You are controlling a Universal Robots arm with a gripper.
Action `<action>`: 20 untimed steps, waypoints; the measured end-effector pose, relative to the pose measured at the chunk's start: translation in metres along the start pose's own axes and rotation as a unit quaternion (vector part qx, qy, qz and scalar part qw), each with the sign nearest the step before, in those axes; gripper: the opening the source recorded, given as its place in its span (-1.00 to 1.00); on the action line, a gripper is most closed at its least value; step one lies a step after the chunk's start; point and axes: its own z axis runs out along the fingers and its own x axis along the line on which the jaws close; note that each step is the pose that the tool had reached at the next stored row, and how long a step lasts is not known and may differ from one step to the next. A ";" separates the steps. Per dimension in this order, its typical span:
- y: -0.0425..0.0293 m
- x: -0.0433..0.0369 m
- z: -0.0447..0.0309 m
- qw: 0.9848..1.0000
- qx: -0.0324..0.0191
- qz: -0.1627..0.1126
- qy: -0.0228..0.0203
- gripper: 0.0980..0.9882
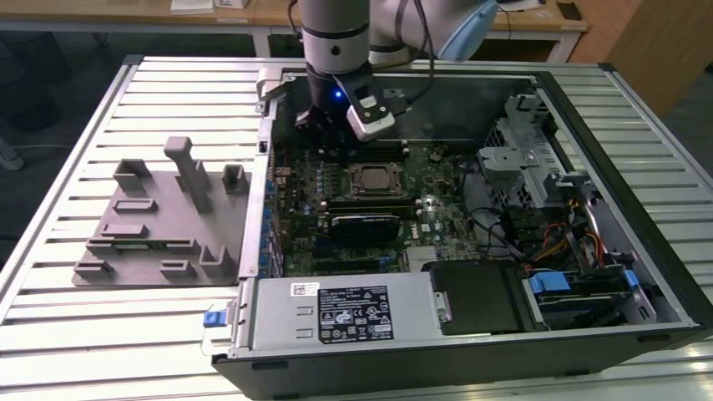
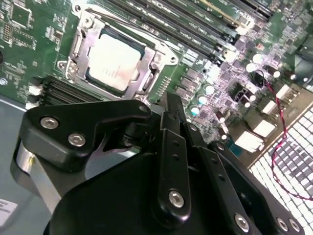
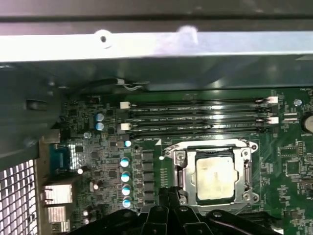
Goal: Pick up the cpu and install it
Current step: 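Install the first cpu locking lever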
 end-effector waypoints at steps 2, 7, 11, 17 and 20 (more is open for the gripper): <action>0.0000 0.0007 -0.0009 1.000 -0.001 0.000 0.000 -0.98; -0.0001 0.0003 -0.0077 1.000 -0.001 0.000 -0.002 -0.98; -0.0001 0.0019 -0.0086 1.000 -0.002 0.000 -0.003 -0.98; -0.0005 0.0087 -0.0091 1.000 -0.027 0.002 -0.002 -0.98; -0.0006 0.0107 -0.0091 0.999 -0.047 0.003 -0.001 -0.98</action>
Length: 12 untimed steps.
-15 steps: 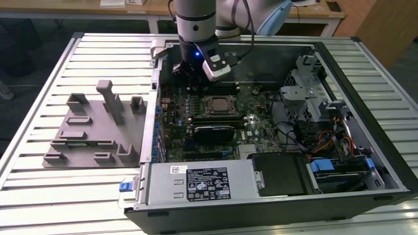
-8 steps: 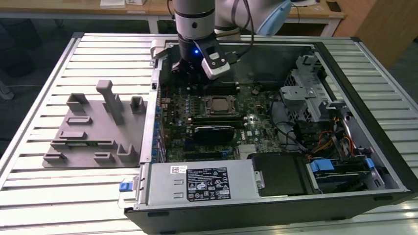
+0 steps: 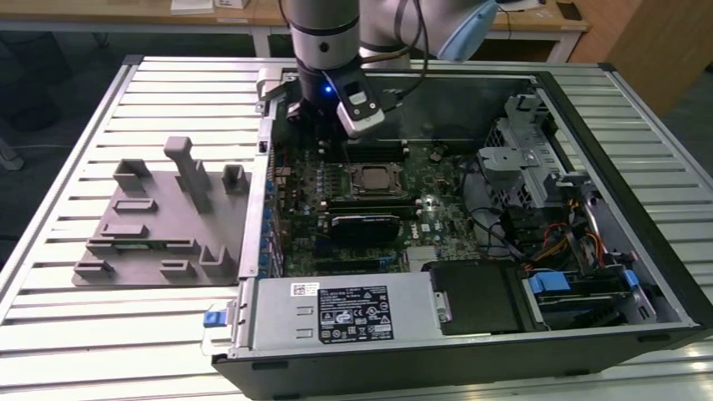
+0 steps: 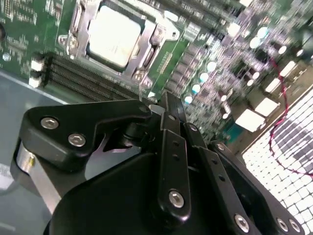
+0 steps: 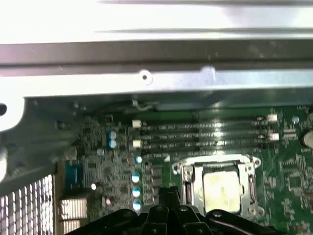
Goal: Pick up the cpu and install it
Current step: 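Install the first cpu locking lever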
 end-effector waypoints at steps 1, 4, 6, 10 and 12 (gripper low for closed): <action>0.0000 0.0004 0.0000 1.000 -0.007 0.000 0.000 -0.98; -0.0002 0.0017 -0.0002 1.000 -0.028 0.002 0.001 -0.98; -0.0002 0.0025 -0.0002 0.999 -0.034 0.002 0.001 -0.98; -0.0002 0.0029 -0.0002 0.999 -0.051 0.003 0.002 -0.98; -0.0002 0.0029 -0.0002 0.999 -0.054 0.004 0.002 -0.98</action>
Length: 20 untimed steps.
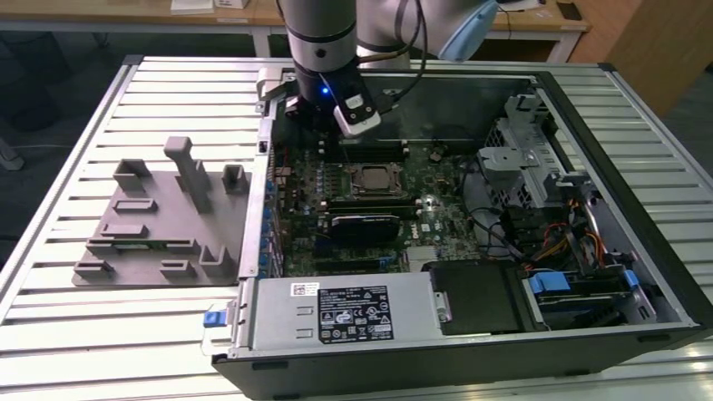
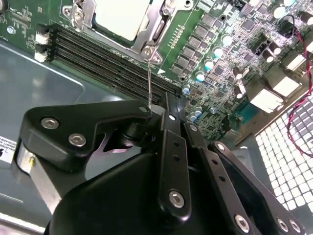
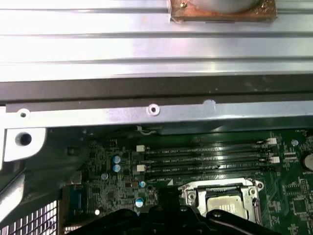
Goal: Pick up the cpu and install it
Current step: 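Install the first cpu locking lever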
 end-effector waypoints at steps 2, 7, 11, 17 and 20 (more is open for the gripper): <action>0.0000 -0.0009 0.0000 1.000 0.000 0.000 0.000 -0.98; 0.0006 -0.0115 0.0008 1.000 0.000 0.000 0.000 -0.98; 0.0014 -0.0247 0.0018 1.000 0.000 0.000 0.000 -0.98; 0.0016 -0.0278 0.0021 1.000 0.000 0.000 0.000 -0.98; 0.0011 -0.0279 0.0024 1.000 0.000 0.000 -0.004 -0.98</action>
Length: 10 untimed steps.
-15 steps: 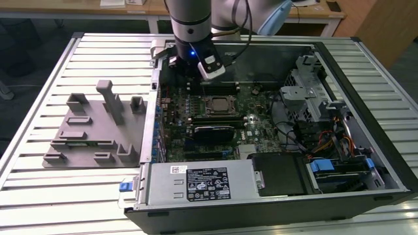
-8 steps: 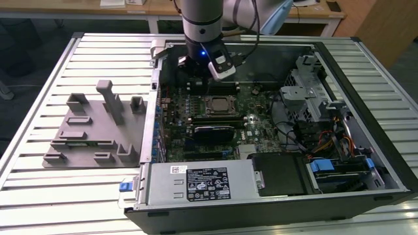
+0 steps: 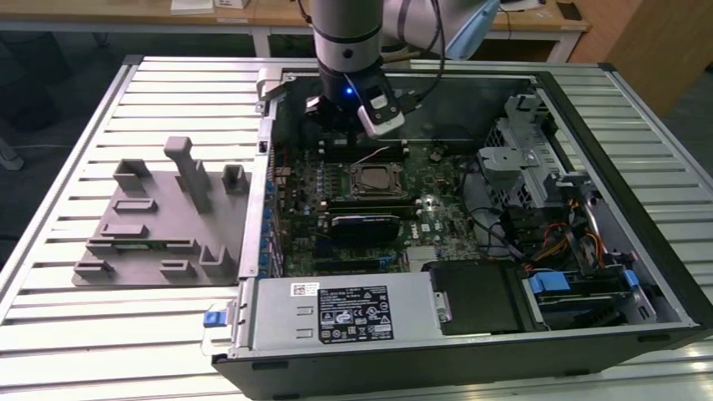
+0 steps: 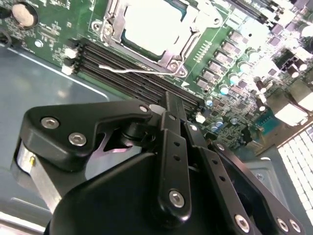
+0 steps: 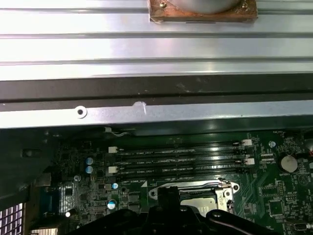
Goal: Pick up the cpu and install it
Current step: 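Install the first cpu locking lever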
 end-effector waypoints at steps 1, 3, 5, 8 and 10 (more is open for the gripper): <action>-0.0001 0.0000 0.0004 1.000 0.000 0.000 -0.005 -0.98; -0.0002 0.0001 0.0011 1.000 0.002 0.000 -0.014 -0.98; -0.0004 0.0002 0.0019 1.000 0.003 0.001 -0.023 -0.98; -0.0008 0.0003 0.0036 0.999 0.005 0.002 -0.032 -0.98; -0.0010 0.0004 0.0048 0.999 0.007 0.003 -0.035 -0.98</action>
